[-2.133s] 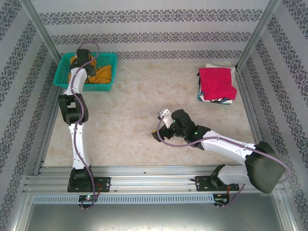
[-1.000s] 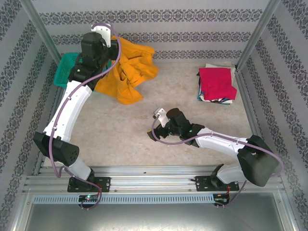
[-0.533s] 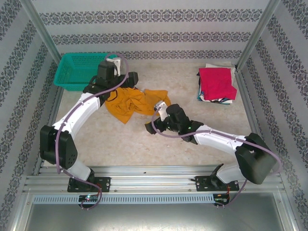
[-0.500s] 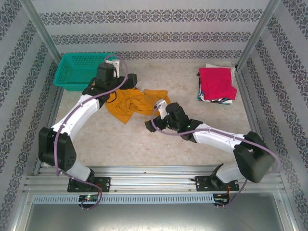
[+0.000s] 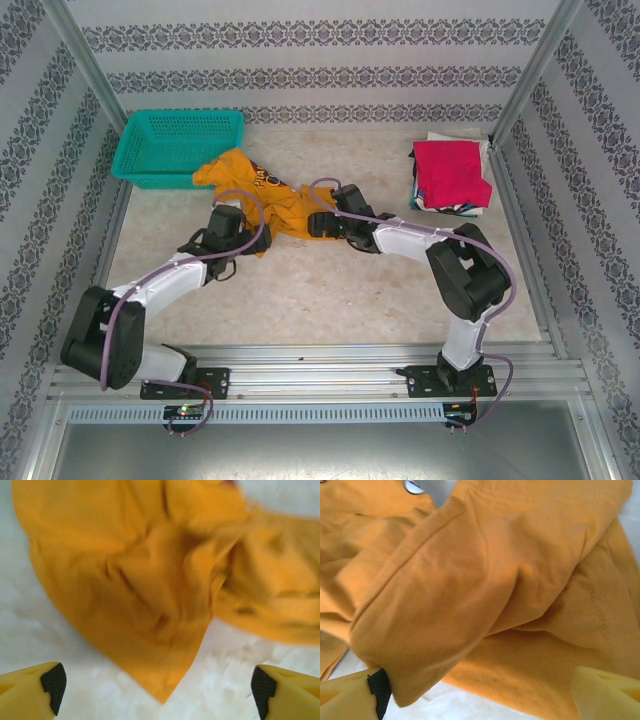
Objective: Fold and stack the t-shirts
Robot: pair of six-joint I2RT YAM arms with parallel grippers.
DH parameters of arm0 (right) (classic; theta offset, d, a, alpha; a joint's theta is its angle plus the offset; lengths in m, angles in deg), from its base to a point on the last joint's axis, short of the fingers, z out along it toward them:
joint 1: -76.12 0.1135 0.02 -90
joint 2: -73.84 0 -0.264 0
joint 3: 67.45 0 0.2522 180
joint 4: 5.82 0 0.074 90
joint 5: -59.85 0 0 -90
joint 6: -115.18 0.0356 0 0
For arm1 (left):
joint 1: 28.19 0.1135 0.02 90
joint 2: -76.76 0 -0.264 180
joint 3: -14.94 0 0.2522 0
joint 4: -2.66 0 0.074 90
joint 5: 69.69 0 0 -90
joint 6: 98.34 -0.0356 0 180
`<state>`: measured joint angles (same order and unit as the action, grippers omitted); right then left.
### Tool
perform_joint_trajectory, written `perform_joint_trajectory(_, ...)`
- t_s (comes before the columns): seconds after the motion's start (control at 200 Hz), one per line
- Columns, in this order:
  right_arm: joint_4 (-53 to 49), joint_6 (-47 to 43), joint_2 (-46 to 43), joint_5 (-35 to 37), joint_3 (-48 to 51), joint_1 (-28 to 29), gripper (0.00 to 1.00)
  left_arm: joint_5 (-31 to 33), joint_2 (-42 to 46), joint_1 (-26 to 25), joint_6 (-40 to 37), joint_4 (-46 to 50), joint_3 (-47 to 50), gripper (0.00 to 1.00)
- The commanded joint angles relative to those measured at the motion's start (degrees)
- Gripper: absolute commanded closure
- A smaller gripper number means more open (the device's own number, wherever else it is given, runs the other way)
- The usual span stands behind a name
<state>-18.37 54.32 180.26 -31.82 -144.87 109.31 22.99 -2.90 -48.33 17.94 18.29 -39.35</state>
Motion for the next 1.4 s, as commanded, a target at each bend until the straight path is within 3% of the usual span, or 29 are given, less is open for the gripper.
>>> perform_joint_trajectory(0.0,-0.55,4.01,2.30,-2.73,-2.66,-0.06,0.09,2.59,-4.02,-2.37,3.42,-5.46,-0.60,0.08)
perform_joint_trajectory(0.335,0.91,5.46,2.60,-3.69,-0.38,-1.00,0.09,7.52,-19.43,-3.03,1.29,-3.91,-7.07,0.33)
perform_joint_trajectory(0.4,1.15,5.87,3.21,-3.71,-0.31,-1.47,0.11,7.21,-21.56,-2.97,1.68,-4.10,-7.53,0.46)
perform_joint_trajectory(0.505,1.24,6.73,4.73,-3.56,-0.98,-2.33,0.21,5.75,-23.07,-2.98,2.13,-4.91,-7.58,0.77)
perform_joint_trajectory(0.55,1.56,7.23,5.24,-3.96,-1.28,-2.73,0.31,5.28,-22.87,-3.03,2.04,-5.45,-7.45,0.90)
perform_joint_trajectory(0.615,2.29,7.50,5.72,-4.86,-1.91,-3.42,0.48,5.39,-21.85,-3.03,1.70,-5.80,-7.30,1.00)
perform_joint_trajectory(0.819,4.80,5.66,3.66,-7.83,-4.27,-5.07,1.00,7.67,-14.41,-3.06,-3.17,-7.66,-7.10,1.00)
perform_joint_trajectory(1.124,7.31,1.93,-5.29,-6.83,-4.44,-7.63,1.00,11.75,-1.55,-2.84,-13.24,-7.63,-11.09,1.00)
perform_joint_trajectory(1.394,5.72,-2.87,-19.20,-6.68,-9.00,-12.10,1.00,12.89,3.66,-1.50,-24.04,-4.16,-25.40,1.00)
